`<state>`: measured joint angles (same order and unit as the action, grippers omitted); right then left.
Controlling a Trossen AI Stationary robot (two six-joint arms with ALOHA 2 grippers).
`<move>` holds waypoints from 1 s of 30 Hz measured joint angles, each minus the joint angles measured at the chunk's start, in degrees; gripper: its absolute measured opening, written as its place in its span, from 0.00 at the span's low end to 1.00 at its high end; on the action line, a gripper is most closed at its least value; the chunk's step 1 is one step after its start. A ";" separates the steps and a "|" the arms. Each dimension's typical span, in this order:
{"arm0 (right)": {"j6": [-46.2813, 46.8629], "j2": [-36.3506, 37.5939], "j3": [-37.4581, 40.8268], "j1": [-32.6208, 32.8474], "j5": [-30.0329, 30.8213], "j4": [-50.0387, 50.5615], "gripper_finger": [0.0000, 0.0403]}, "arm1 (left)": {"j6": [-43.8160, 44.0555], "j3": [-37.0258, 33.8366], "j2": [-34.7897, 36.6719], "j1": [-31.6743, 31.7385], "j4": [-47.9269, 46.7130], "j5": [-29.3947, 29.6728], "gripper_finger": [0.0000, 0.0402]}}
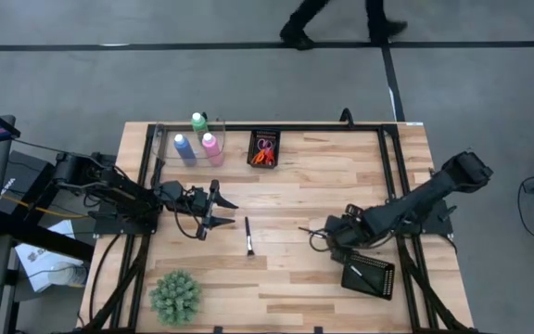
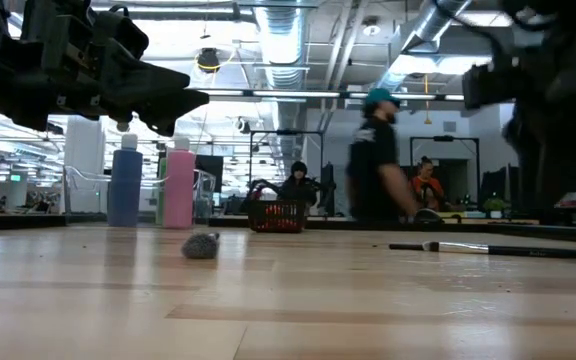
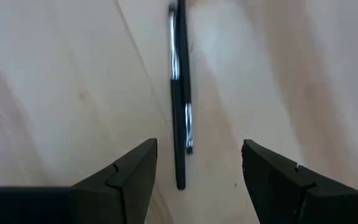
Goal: Pick & Place Paint Supplies
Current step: Put the black paint brush into the bottom black bin
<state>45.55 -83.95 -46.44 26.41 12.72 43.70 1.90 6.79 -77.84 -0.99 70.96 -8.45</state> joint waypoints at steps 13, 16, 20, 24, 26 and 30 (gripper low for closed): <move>-5.15 -9.72 -0.19 -2.27 -5.59 -5.14 0.53 | -0.12 0.00 0.00 0.00 -0.11 0.00 0.48; -4.49 -10.58 -0.37 -2.27 -6.00 -5.05 0.51 | -0.12 0.00 0.00 0.00 -0.12 0.00 0.48; -3.71 -9.97 -1.84 -1.57 -3.97 -2.94 0.47 | -0.12 0.00 0.00 0.00 -0.15 0.00 0.48; -5.45 -8.89 -5.19 -0.54 -0.13 -3.21 0.45 | -0.12 0.00 0.00 0.00 -0.17 0.00 0.48; -7.01 -9.17 -6.64 -0.13 1.27 -3.13 0.45 | -0.12 0.00 0.00 0.00 -0.17 0.00 0.48; -10.32 -10.17 -8.48 -0.12 1.97 -4.76 0.45 | -0.12 -0.02 0.00 0.00 -0.22 0.00 0.48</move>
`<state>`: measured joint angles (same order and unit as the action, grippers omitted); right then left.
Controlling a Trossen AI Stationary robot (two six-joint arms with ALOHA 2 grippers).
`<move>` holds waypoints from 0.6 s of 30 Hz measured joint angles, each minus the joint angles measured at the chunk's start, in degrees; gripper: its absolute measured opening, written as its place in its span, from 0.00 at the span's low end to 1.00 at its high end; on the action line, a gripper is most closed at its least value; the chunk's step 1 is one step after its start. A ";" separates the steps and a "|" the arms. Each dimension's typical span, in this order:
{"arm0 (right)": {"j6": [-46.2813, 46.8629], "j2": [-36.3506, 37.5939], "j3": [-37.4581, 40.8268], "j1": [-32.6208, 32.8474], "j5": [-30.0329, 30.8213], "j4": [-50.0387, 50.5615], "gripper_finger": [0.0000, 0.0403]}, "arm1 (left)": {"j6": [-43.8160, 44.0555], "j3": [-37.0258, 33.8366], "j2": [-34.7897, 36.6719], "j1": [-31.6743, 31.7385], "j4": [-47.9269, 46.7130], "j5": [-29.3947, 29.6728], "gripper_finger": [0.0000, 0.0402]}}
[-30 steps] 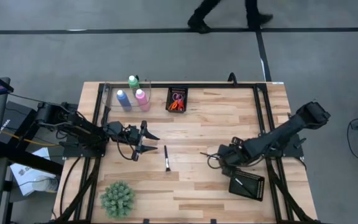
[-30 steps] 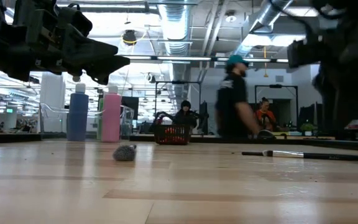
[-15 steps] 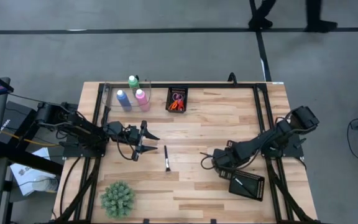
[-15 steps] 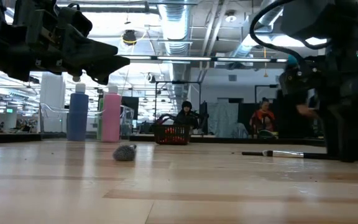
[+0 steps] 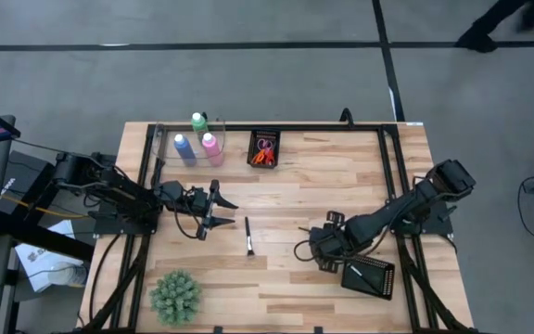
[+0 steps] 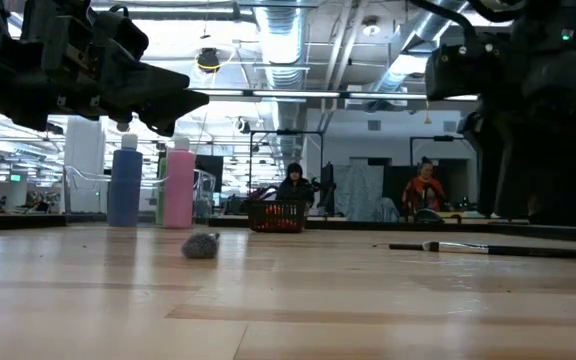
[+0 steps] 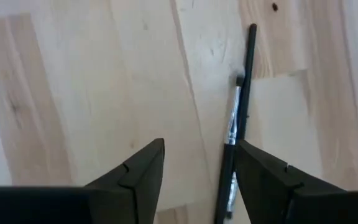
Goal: Pick & Place Paint Supplies
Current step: Put the black paint brush into the bottom black bin
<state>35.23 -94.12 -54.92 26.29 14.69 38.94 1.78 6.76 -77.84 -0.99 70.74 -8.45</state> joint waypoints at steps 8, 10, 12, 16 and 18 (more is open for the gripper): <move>-2.03 -0.01 0.09 -1.47 0.94 -0.57 0.45 | 0.00 0.00 0.02 0.00 -0.28 0.00 0.48; -3.05 -0.01 0.09 -1.81 0.83 -1.86 0.45 | 0.00 0.00 0.02 0.00 -0.28 0.00 0.48; -4.60 -0.01 0.09 -2.40 1.03 -4.96 0.45 | 0.00 0.00 0.02 0.00 -0.28 0.00 0.48; -9.15 -0.01 0.09 -4.08 1.66 -13.92 0.45 | -0.02 0.00 0.02 0.00 -0.26 0.00 0.48; -11.94 -0.01 0.07 -4.85 1.73 -17.84 0.45 | -0.57 0.00 0.04 0.00 -0.85 -0.02 0.48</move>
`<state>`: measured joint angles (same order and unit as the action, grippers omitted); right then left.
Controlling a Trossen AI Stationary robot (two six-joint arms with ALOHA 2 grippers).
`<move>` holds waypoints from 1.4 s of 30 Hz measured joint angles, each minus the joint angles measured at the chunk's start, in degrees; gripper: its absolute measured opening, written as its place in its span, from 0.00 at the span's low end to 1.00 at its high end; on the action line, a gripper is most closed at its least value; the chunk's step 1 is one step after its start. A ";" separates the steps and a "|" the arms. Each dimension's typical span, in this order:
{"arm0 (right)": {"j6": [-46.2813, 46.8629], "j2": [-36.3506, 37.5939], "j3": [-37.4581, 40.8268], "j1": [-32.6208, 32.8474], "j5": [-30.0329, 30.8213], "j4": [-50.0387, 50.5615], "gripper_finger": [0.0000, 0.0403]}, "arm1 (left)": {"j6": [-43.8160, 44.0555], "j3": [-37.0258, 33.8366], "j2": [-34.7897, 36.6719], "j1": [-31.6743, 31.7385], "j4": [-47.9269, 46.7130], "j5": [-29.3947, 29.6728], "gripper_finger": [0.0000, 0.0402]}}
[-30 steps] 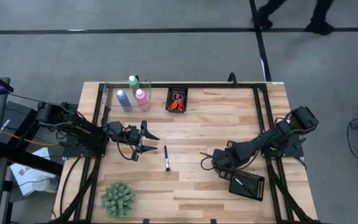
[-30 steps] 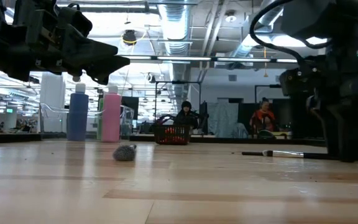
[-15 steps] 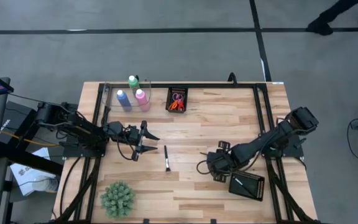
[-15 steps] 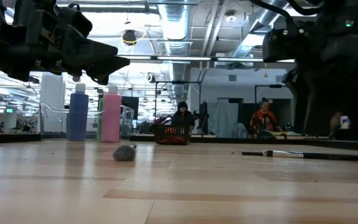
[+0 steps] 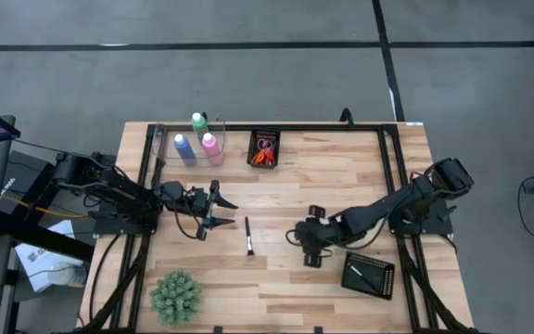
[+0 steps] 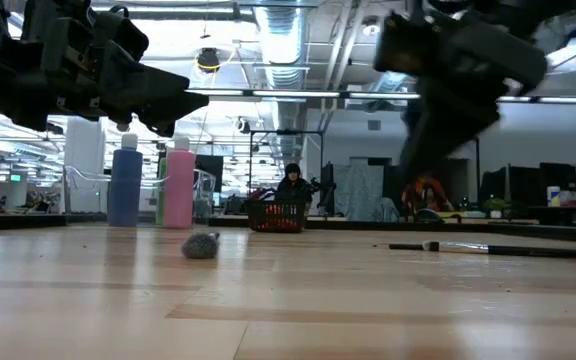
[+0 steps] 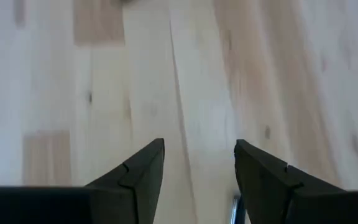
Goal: Pick & Place Paint Supplies
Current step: Put the black paint brush into the bottom black bin
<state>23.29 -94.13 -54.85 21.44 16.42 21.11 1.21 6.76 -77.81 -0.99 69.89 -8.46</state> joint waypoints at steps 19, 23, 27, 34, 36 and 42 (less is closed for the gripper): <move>-8.67 -0.80 -0.04 4.71 6.02 -3.92 0.45 | -25.70 26.10 -0.02 -9.97 -63.94 11.10 0.48; -7.80 -0.80 -0.04 6.27 8.32 -2.53 0.45 | -31.06 28.19 -0.11 -10.85 -68.52 11.08 0.48; -6.44 -0.78 -0.04 6.76 8.58 -1.49 0.45 | -33.07 29.63 -2.30 -11.28 -68.89 11.06 0.48; -6.09 -0.78 -0.04 7.00 8.58 -1.10 0.45 | -36.95 38.61 -14.29 -11.26 -78.90 13.51 0.48; -5.69 -0.78 -0.04 7.05 8.58 -0.40 0.45 | -38.47 41.41 -17.13 -11.26 -81.54 13.61 0.48; -5.27 -0.78 -0.02 7.05 8.51 0.04 0.45 | -41.99 46.59 -22.42 -11.13 -88.69 13.48 0.48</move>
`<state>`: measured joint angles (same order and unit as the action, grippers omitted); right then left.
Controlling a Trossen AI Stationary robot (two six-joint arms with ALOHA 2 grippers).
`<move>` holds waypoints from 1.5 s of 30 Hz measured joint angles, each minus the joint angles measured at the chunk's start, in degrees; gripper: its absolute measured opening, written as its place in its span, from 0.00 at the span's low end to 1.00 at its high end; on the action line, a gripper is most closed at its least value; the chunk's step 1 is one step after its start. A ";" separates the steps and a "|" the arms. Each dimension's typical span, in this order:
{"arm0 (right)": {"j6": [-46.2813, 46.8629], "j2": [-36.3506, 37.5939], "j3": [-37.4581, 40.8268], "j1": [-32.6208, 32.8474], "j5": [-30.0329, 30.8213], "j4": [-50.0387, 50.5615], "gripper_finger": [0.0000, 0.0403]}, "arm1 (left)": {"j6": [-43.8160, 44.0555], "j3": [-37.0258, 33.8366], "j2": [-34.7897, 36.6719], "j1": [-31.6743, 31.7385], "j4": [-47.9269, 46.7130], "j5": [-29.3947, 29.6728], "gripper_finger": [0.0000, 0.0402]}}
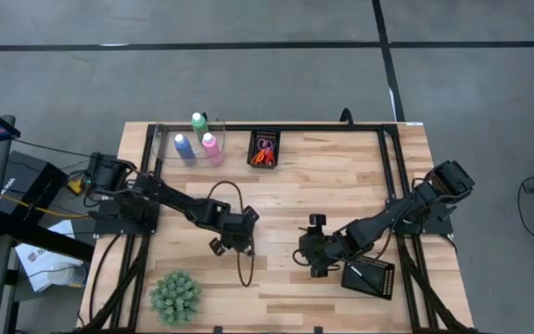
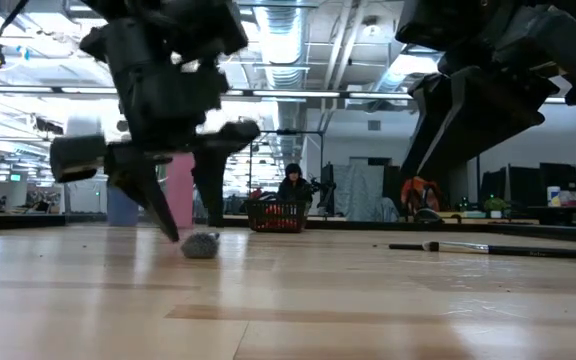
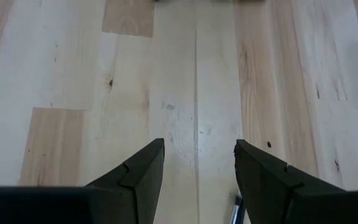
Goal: Pick & Place Paint Supplies
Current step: Put the black paint brush into the bottom black bin
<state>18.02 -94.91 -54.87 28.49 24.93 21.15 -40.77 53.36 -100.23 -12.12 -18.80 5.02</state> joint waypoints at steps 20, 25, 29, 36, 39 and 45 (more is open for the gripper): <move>0.47 0.02 0.00 0.06 -0.91 -0.29 0.45 | -0.94 4.33 -5.18 -0.10 -7.22 -1.54 0.06; 1.09 0.02 0.00 0.29 -0.91 -0.49 0.45 | 3.07 4.27 -5.08 -0.07 -7.10 -1.92 0.06; 1.35 0.02 0.00 0.51 -0.92 -0.99 0.45 | 7.48 4.16 -4.42 -0.07 -6.41 -1.88 0.06; -0.21 0.02 0.99 1.60 -0.87 -8.61 0.45 | 14.34 1.04 1.45 0.00 -2.34 -4.86 0.06; -3.22 0.02 4.23 2.03 -0.89 -18.84 0.45 | 17.52 -3.64 6.44 0.00 4.65 -6.53 0.06; -8.08 0.00 11.36 0.96 -0.54 -39.37 0.45 | 23.93 -15.22 17.04 -0.02 21.95 -6.47 0.06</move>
<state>9.95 -94.91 -43.51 29.45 24.38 -18.22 -16.85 38.14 -83.19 -12.14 3.15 -1.45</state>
